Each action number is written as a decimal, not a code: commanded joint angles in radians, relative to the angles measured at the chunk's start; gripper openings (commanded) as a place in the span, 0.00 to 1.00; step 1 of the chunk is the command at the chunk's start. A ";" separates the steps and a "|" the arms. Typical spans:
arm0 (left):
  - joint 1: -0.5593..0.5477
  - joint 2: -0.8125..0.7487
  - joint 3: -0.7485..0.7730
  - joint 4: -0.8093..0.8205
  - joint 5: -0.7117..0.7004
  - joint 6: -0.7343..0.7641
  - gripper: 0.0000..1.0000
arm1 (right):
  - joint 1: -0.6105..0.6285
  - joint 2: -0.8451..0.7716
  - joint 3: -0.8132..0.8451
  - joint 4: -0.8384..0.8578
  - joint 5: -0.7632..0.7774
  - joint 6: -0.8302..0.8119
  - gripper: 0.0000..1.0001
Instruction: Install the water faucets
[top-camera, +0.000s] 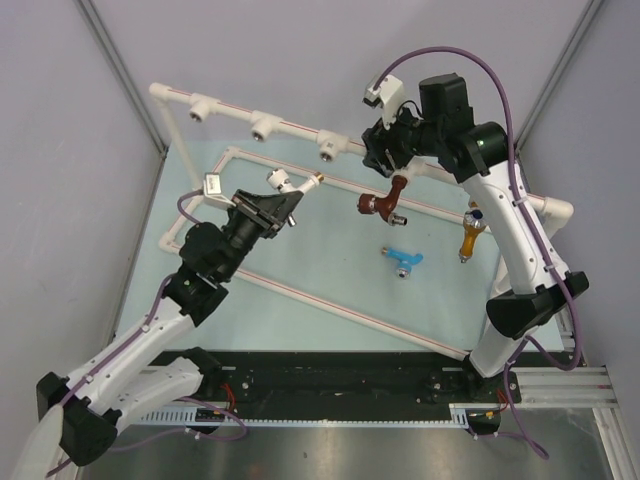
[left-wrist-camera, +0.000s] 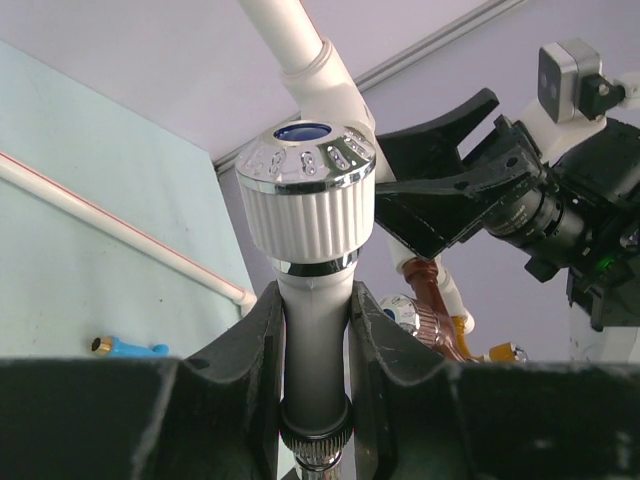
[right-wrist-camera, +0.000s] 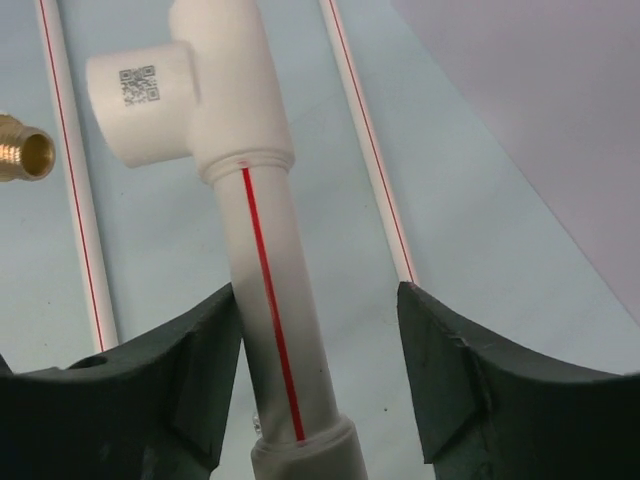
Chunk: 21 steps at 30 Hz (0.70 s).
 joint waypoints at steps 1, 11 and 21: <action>-0.021 0.012 0.017 0.119 -0.077 -0.054 0.00 | -0.005 0.001 0.059 -0.056 -0.052 -0.031 0.61; -0.074 0.058 0.031 0.181 -0.174 -0.063 0.00 | 0.001 -0.011 0.013 0.005 -0.038 0.039 0.00; -0.075 0.045 0.026 0.187 -0.275 -0.058 0.00 | 0.034 0.042 0.056 0.130 0.092 0.213 0.00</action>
